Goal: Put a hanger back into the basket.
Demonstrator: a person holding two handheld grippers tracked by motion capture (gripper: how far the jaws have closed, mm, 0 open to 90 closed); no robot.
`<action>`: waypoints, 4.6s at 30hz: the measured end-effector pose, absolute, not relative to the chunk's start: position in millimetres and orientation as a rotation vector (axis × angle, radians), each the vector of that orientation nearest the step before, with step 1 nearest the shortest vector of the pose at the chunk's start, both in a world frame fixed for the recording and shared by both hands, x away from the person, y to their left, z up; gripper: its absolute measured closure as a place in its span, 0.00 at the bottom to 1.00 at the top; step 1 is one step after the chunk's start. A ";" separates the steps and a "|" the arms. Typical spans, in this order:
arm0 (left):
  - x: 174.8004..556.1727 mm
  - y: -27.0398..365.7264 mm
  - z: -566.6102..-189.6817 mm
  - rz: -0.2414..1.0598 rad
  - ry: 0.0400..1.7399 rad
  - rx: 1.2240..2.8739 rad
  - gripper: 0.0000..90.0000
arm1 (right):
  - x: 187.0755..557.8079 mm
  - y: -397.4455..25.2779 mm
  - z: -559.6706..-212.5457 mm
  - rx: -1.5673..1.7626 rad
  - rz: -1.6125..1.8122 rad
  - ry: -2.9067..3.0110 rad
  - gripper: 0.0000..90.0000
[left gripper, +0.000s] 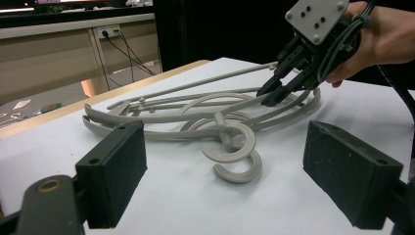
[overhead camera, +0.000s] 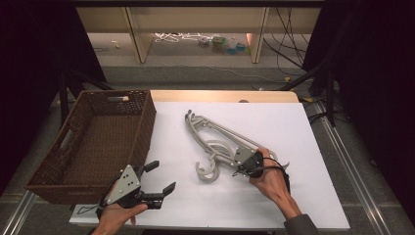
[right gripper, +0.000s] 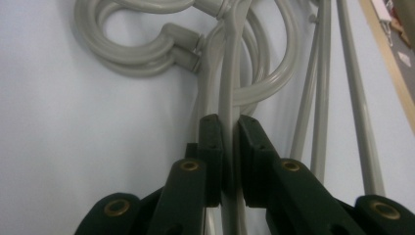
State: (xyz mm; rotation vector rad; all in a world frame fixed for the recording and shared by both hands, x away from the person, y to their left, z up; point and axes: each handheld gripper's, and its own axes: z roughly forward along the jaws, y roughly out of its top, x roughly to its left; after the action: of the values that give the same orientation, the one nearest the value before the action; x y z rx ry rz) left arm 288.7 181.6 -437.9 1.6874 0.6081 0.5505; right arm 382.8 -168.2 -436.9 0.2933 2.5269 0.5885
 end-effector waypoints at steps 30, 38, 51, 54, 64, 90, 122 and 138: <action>305.7 185.4 -423.5 0.639 0.589 1.703 0.21 | 310.1 -177.5 -390.6 0.029 0.853 2.444 0.92; 311.8 163.7 -416.7 0.630 0.480 1.800 0.25 | 298.9 -177.8 -390.7 0.012 0.900 2.454 0.91; 320.4 129.0 -416.3 0.754 0.217 2.031 0.29 | 293.3 -179.6 -390.8 0.028 0.945 2.488 0.92; 324.6 126.4 -419.7 0.707 0.191 2.049 0.31 | 292.9 -177.4 -391.4 0.014 0.943 2.499 0.91; 329.2 122.4 -430.0 0.689 0.098 2.136 0.41 | 292.7 -175.9 -389.7 -0.003 0.981 2.524 0.91; 326.2 116.0 -425.7 0.707 -0.241 2.238 0.86 | 297.8 -182.2 -386.9 -0.010 1.013 2.511 0.86; 359.6 166.9 -363.6 0.344 0.608 1.985 0.88 | 294.1 -209.9 -382.7 0.584 1.226 2.203 0.25; 343.5 216.1 -296.6 0.288 0.685 1.900 0.88 | 294.1 -215.3 -401.7 0.657 1.255 2.233 0.20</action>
State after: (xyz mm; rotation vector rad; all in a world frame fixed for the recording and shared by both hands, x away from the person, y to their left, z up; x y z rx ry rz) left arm 343.5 216.1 -296.6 1.8998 0.6847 0.2879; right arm 294.1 -215.3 -401.7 0.6575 2.2334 1.2555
